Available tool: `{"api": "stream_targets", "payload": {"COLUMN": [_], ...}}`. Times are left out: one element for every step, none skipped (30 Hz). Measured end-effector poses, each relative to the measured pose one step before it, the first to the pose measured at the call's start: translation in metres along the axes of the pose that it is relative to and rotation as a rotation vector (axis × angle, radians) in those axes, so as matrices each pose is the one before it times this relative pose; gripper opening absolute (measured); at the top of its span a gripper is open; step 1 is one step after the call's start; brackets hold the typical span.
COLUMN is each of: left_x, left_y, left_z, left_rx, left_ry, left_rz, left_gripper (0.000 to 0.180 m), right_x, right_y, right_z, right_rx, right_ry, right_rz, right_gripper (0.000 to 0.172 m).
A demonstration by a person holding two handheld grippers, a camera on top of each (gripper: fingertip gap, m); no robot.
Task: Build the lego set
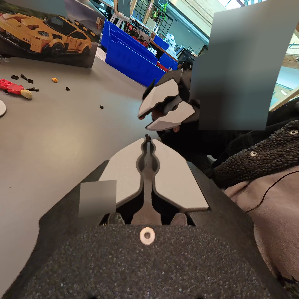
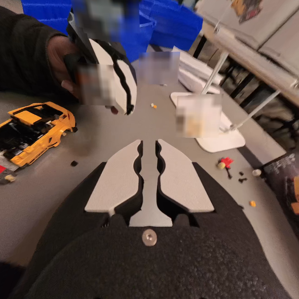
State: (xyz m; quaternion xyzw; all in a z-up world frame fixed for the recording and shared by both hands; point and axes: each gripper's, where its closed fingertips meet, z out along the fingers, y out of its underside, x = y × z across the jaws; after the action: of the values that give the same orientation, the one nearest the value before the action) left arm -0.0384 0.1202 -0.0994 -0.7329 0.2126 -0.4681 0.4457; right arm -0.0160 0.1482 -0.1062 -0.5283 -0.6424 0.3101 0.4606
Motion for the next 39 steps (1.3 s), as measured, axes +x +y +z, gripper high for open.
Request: {"api": "stream_targets", "payload": {"left_x": [-0.00049,-0.00007,0.00008,0.00051,0.00089,0.00085,0.00018,-0.00046,-0.00038,-0.00015,0.00009,0.00026,0.00019,0.00027,0.00060,0.00094,0.00073,0.00052,0.00038,0.00030,0.00017,-0.00001,-0.00009,-0.00021,-0.00032,-0.00027,-0.00012,0.00022,0.00057,0.00030,-0.00022,-0.00051,-0.00047,-0.00055,-0.00032,-0.00021,-0.00039,-0.00027,-0.00025], "left_y": [-0.00007,0.00101,0.00177,0.00240,0.00307,0.00345,0.00321,0.00284,0.00191,0.00085,-0.00012,-0.00036,-0.00031,-0.00005,-0.00006,0.00024,0.00011,-0.00012,-0.00018,-0.00028,-0.00032,-0.00023,0.00014,0.00036,0.00075,0.00094,0.00045,0.00000,0.00002,0.00059,0.00091,0.00104,0.00105,0.00073,0.00038,0.00029,0.00031,0.00028,0.00030], "left_z": [-0.00116,-0.00101,-0.00114,-0.00118,-0.00103,-0.00113,-0.00130,-0.00126,-0.00151,-0.00174,-0.00204,-0.00218,-0.00225,-0.00220,-0.00201,-0.00203,-0.00214,-0.00238,-0.00272,-0.00294,-0.00335,-0.00366,-0.00381,-0.00383,-0.00356,-0.00289,-0.00214,-0.00122,-0.00063,-0.00006,0.00036,0.00042,0.00042,0.00035,0.00021,0.00007,0.00004,0.00005,0.00006], "left_rx": [-0.0007,-0.0045,-0.0061,-0.0068,-0.0108,-0.0134,-0.0123,-0.0122,-0.0091,-0.0033,0.0019,0.0036,0.0042,0.0043,0.0036,0.0021,0.0025,0.0035,0.0037,0.0043,0.0055,0.0059,0.0058,0.0062,0.0057,0.0047,0.0049,0.0059,0.0042,0.0007,-0.0023,-0.0043,-0.0046,-0.0030,-0.0011,-0.0006,-0.0001,-0.0001,-0.0007], "left_ry": [-0.0024,0.0015,0.0016,0.0029,0.0054,0.0039,-0.0017,-0.0058,-0.0061,-0.0047,-0.0035,-0.0018,-0.0027,-0.0028,-0.0020,-0.0006,-0.0028,-0.0045,-0.0044,-0.0044,-0.0054,-0.0064,-0.0060,-0.0053,-0.0034,0.0002,0.0033,0.0061,0.0081,0.0058,0.0017,-0.0003,-0.0008,-0.0013,0.0007,0.0017,0.0010,0.0005,0.0012], "left_rz": [0.0021,-0.0007,-0.0005,0.0002,-0.0004,0.0014,0.0052,0.0069,0.0067,0.0058,0.0042,0.0030,0.0018,0.0019,0.0014,0.0024,0.0049,0.0065,0.0058,0.0047,0.0049,0.0047,0.0033,0.0012,-0.0017,-0.0053,-0.0098,-0.0125,-0.0110,-0.0067,-0.0024,-0.0008,0.0000,-0.0005,-0.0016,-0.0027,-0.0029,-0.0031,-0.0030], "left_gripper": [0.003,0.003,0.003,0.003,0.003,0.003,0.003,0.003,0.003,0.003,0.003,0.003,0.003,0.003,0.003,0.003,0.003,0.003,0.003,0.003,0.003,0.003,0.003,0.003,0.003,0.003,0.003,0.003,0.003,0.003,0.003,0.003,0.003,0.002,0.002,0.002,0.003,0.002,0.003], "right_x": [-0.00317,-0.00554,-0.00657,-0.00846,-0.01007,-0.00965,-0.00914,-0.00749,-0.00544,-0.00476,-0.00431,-0.00288,-0.00250,-0.00319,-0.00333,-0.00414,-0.00681,-0.00743,-0.00541,-0.00386,-0.00247,-0.00200,-0.00213,-0.00302,-0.00183,-0.00010,-0.00018,0.00061,0.00142,-0.00046,-0.00202,-0.00122,-0.00077,-0.00064,-0.00071,-0.00020,-0.00012,-0.00027,-0.00014], "right_y": [0.00641,0.01050,0.01318,0.01375,0.01255,0.01044,0.00915,0.00675,0.00499,0.00360,-0.00095,-0.00495,-0.00650,-0.00873,-0.01040,-0.01180,-0.01310,-0.01305,-0.01131,-0.00854,-0.00632,-0.00406,-0.00203,-0.00116,-0.00131,-0.00098,0.00046,0.00152,0.00165,0.00098,0.00040,0.00087,0.00219,0.00191,-0.00066,0.00034,0.00051,0.00035,-0.00005], "right_z": [-0.00540,-0.00574,-0.00568,-0.00500,-0.00436,-0.00333,-0.00226,-0.00091,0.00033,0.00139,0.00132,0.00114,0.00201,0.00273,0.00396,0.00591,0.00787,0.00987,0.01155,0.01229,0.01146,0.00993,0.00826,0.00625,0.00436,0.00277,0.00201,0.00152,0.00140,0.00136,0.00138,0.00161,0.00170,0.00171,0.00043,0.00027,-0.00002,0.00007,0.00014], "right_rx": [-0.0545,-0.0717,-0.0791,-0.0760,-0.0628,-0.0458,-0.0383,-0.0254,-0.0203,-0.0157,0.0091,0.0293,0.0282,0.0332,0.0351,0.0313,0.0313,0.0273,0.0196,0.0105,0.0064,0.0033,0.0000,0.0022,0.0070,0.0076,-0.0041,-0.0126,-0.0159,-0.0112,-0.0084,-0.0112,-0.0189,-0.0156,0.0019,-0.0072,-0.0100,-0.0111,-0.0109], "right_ry": [-0.0276,-0.0331,-0.0289,-0.0316,-0.0338,-0.0230,-0.0179,-0.0064,0.0043,0.0049,0.0071,0.0133,0.0060,-0.0039,-0.0099,-0.0193,-0.0363,-0.0401,-0.0289,-0.0224,-0.0186,-0.0213,-0.0310,-0.0461,-0.0443,-0.0352,-0.0381,-0.0323,-0.0252,-0.0336,-0.0387,-0.0285,-0.0213,-0.0164,-0.0158,-0.0119,-0.0090,-0.0032,-0.0006], "right_rz": [0.0370,0.0297,0.0261,0.0286,0.0291,0.0254,0.0215,0.0184,0.0182,0.0096,-0.0048,-0.0087,-0.0027,-0.0038,-0.0034,-0.0019,-0.0084,-0.0158,-0.0296,-0.0489,-0.0632,-0.0673,-0.0535,-0.0341,-0.0180,-0.0111,-0.0116,-0.0135,-0.0158,-0.0153,-0.0129,-0.0137,-0.0169,-0.0147,-0.0081,-0.0048,-0.0075,-0.0162,-0.0169], "right_gripper": [0.016,0.017,0.019,0.022,0.023,0.022,0.022,0.021,0.020,0.019,0.018,0.014,0.012,0.009,0.008,0.008,0.009,0.009,0.008,0.006,0.003,0.000,0.000,0.000,0.000,0.000,0.000,0.000,0.000,0.000,0.000,0.000,0.000,0.000,0.000,0.000,0.000,0.000,0.000]}}
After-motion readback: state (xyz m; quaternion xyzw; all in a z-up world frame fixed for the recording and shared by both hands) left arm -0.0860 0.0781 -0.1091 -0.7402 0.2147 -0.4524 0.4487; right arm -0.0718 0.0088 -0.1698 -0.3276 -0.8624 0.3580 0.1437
